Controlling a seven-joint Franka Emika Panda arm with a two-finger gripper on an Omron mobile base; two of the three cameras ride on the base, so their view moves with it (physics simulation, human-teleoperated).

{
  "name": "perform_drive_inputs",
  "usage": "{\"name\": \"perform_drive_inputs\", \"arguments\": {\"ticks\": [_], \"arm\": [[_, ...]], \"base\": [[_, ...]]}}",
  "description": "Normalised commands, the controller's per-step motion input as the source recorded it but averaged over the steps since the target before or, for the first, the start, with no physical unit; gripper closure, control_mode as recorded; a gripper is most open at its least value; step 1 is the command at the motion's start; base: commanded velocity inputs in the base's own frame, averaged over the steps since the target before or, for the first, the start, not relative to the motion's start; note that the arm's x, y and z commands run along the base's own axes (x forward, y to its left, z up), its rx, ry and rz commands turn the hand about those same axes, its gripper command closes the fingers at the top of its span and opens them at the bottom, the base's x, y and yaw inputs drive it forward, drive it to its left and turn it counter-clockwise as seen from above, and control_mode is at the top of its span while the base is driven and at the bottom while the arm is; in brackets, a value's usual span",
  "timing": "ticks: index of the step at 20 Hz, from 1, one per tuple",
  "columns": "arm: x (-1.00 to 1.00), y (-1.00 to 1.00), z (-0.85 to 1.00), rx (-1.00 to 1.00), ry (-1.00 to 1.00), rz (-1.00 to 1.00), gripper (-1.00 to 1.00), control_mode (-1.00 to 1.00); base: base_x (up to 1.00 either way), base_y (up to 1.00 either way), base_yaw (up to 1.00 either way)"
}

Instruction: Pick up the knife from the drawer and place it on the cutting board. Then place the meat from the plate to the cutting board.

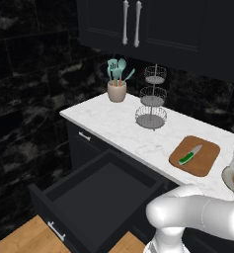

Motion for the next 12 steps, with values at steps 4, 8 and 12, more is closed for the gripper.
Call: {"name": "perform_drive_inputs", "arguments": {"ticks": [4, 8, 12], "arm": [[0.02, 0.03, 0.28, 0.00, 0.00, 0.00, 1.00, -1.00], [0.15, 0.09, 0.34, 0.00, 0.00, 0.00, 1.00, -1.00], [0.17, 0.20, 0.13, 0.00, 0.00, 0.00, 1.00, -1.00]], "base": [[0.00, 0.00, 0.00], [0.00, 0.00, 0.00], [0.00, 0.00, 0.00]]}}
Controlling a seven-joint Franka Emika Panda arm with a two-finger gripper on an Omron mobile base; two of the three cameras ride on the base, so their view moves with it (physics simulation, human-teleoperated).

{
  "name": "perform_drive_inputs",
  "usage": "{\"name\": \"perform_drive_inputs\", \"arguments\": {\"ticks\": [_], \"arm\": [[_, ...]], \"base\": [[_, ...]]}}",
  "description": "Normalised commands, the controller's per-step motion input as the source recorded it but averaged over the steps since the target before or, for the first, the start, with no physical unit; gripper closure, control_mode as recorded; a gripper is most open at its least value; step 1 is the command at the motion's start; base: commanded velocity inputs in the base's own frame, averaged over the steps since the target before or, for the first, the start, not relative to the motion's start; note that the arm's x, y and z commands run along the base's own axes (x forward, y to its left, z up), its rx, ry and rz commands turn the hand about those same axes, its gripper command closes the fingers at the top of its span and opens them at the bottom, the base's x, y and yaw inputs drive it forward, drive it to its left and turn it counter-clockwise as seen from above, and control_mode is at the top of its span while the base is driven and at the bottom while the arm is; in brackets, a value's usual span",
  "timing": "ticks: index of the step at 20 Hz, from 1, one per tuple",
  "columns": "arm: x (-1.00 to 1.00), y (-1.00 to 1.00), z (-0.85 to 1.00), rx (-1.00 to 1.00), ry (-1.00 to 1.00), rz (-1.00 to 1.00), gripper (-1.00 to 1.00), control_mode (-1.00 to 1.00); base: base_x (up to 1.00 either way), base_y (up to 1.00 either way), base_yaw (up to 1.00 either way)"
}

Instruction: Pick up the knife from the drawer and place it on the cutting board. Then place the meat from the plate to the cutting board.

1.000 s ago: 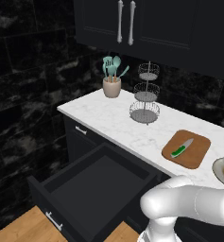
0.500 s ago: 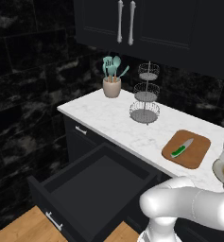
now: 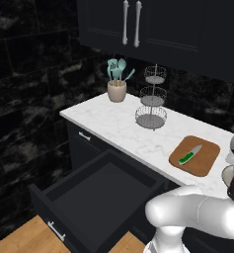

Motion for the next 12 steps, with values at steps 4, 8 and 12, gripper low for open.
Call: {"name": "perform_drive_inputs", "arguments": {"ticks": [4, 8, 12], "arm": [[0.24, 0.19, 0.07, 0.00, -0.01, 0.00, 1.00, -1.00], [0.42, 0.20, 0.16, 0.00, -0.05, 0.00, 1.00, -1.00], [0.60, 0.30, 0.18, 0.00, -0.01, 0.00, 1.00, -1.00]], "base": [[0.00, 0.00, 0.00], [0.00, 0.00, 0.00], [0.00, 0.00, 0.00]]}}
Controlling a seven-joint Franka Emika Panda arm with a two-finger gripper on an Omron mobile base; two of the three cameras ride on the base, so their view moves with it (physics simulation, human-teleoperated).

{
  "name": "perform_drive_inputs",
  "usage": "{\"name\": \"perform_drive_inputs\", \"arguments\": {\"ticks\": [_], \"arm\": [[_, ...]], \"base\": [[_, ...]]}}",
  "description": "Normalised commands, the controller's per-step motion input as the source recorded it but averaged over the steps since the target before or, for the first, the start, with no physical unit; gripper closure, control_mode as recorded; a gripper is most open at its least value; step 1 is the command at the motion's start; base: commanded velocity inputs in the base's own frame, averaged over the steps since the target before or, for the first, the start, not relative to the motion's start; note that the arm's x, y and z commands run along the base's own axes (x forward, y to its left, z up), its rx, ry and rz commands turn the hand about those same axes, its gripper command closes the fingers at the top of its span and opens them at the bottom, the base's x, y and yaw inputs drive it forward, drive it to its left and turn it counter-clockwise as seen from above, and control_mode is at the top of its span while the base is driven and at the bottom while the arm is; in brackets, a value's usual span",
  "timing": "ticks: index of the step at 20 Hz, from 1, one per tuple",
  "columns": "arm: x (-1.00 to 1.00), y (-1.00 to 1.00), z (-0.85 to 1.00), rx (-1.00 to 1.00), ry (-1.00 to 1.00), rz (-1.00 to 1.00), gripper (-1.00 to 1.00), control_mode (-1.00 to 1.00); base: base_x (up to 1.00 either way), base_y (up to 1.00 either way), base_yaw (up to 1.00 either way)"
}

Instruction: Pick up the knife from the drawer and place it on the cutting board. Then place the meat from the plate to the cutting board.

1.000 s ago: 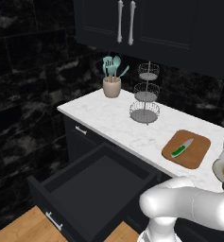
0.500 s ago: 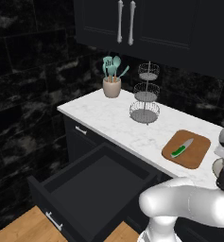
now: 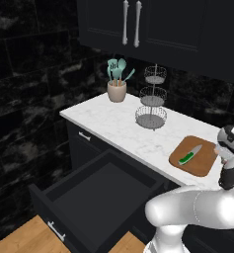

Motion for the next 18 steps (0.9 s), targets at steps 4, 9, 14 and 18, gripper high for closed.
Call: {"name": "perform_drive_inputs", "arguments": {"ticks": [4, 9, 14, 18], "arm": [[0.61, 0.48, 0.01, 0.00, 0.00, 0.00, 1.00, -1.00], [0.54, 0.61, 0.00, 0.00, 0.00, 0.00, 1.00, -1.00], [0.40, 0.46, 0.00, 0.00, 0.00, 0.01, 1.00, -1.00], [-0.02, 0.00, 0.00, 0.00, 0.00, 0.04, 1.00, -1.00]], "base": [[0.00, 0.00, 0.00], [0.00, 0.00, 0.00], [0.00, 0.00, 0.00], [0.00, 0.00, 0.00]]}}
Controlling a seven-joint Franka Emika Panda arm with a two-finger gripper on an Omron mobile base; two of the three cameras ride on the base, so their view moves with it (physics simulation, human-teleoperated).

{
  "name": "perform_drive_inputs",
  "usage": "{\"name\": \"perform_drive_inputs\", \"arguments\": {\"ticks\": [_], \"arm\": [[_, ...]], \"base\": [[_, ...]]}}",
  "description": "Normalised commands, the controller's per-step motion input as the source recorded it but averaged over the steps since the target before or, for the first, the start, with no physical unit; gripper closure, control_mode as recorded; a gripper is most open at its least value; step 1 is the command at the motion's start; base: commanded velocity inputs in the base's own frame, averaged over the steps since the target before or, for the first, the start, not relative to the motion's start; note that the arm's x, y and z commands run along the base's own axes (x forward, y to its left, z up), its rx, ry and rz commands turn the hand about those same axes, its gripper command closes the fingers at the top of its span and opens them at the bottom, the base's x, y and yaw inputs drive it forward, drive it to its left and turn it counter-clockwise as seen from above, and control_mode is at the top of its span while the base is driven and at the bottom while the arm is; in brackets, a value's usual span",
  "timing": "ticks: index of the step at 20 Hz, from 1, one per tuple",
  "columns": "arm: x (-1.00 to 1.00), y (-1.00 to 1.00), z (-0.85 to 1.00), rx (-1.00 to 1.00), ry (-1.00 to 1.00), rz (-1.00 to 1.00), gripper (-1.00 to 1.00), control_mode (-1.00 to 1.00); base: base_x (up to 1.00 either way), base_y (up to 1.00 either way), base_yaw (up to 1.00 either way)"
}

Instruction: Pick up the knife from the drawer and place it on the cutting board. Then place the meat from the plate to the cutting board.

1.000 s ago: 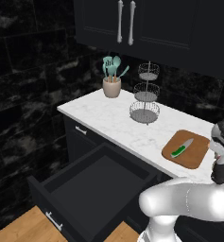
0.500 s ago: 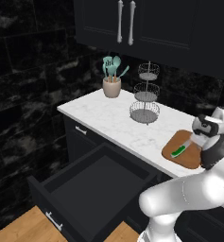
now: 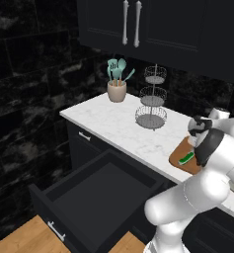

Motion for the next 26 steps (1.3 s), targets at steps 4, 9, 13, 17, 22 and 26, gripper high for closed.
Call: {"name": "perform_drive_inputs", "arguments": {"ticks": [4, 9, 13, 17, 22, 26], "arm": [[0.00, -0.02, 0.00, 0.00, 0.00, 0.01, 1.00, -1.00], [0.00, 0.00, 0.00, 0.00, 0.00, 0.03, -1.00, -1.00], [0.00, 0.00, 0.00, 0.00, 0.00, 0.05, -1.00, -1.00], [0.00, 0.00, 0.00, 0.00, 0.00, 0.05, -1.00, -1.00], [0.00, 0.00, 0.00, 0.00, 0.00, 0.05, -1.00, -1.00], [0.00, 0.00, 0.00, 0.00, 0.00, 0.04, -1.00, -1.00]], "base": [[0.00, 0.00, 0.00], [0.00, 0.00, 0.00], [0.00, 0.00, 0.00], [0.00, 0.00, 0.00], [0.00, 0.00, 0.00], [0.00, 0.00, 0.00]]}}
